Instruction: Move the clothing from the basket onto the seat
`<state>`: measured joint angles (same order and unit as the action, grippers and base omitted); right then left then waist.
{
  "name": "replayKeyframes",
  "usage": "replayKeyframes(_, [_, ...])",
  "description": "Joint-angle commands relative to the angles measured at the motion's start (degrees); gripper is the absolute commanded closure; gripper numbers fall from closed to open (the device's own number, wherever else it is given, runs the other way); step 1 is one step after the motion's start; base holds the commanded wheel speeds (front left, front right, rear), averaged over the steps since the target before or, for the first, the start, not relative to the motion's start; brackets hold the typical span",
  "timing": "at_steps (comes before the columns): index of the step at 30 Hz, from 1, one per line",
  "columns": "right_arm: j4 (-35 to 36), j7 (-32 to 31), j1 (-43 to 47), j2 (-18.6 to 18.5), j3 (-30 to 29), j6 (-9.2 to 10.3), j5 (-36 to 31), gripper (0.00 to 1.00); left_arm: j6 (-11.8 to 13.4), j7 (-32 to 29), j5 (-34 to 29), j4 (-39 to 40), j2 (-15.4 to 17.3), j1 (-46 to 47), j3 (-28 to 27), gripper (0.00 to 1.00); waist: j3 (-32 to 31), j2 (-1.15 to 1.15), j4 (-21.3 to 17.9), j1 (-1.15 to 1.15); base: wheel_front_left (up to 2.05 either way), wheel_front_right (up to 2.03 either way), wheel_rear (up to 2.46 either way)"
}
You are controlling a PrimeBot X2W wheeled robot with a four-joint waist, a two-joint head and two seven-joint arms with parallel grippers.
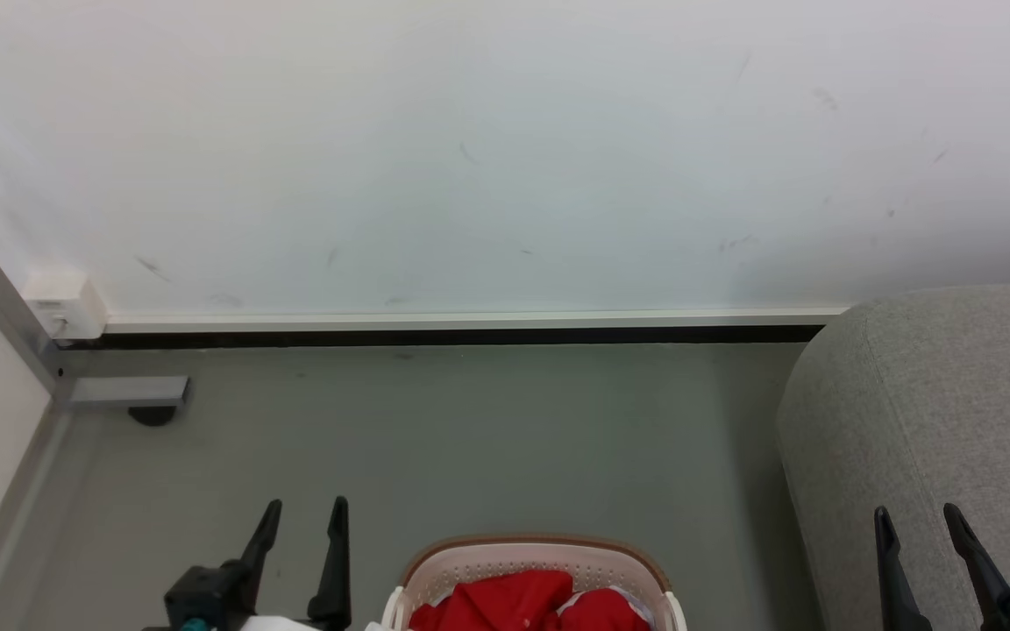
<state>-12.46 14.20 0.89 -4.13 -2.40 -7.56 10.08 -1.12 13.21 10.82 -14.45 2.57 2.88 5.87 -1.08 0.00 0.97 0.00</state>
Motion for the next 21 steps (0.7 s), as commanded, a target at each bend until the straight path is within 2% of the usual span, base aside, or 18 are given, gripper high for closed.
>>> replayKeyframes(1, [0.22, 0.55, 0.55, -0.03, -0.49, 0.12, -1.58, 0.0, 0.14, 0.8, -1.62, -0.11, 0.5, -0.54, -0.19, 0.0, 0.06, 0.0, -0.04, 0.0, 0.0, 0.0, 0.0])
replayKeyframes(16, [0.73, 1.05, 1.36, 1.2, -1.51, 0.14, -6.96, 0.0, 0.44, 2.01, -5.67, -0.88, 0.52, -0.71, 0.48, 0.0, 0.06, 0.0, 0.35, 0.0, 0.0, 0.0, 0.0])
replayKeyframes(21, [0.77, 0.94, 1.29, 1.22, -1.28, 0.14, -6.28, 0.0, 0.21, 1.97, -4.69, -0.94, 0.51, -0.66, 0.4, 0.0, 0.12, 0.0, 0.33, 0.0, 0.0, 0.0, 0.0])
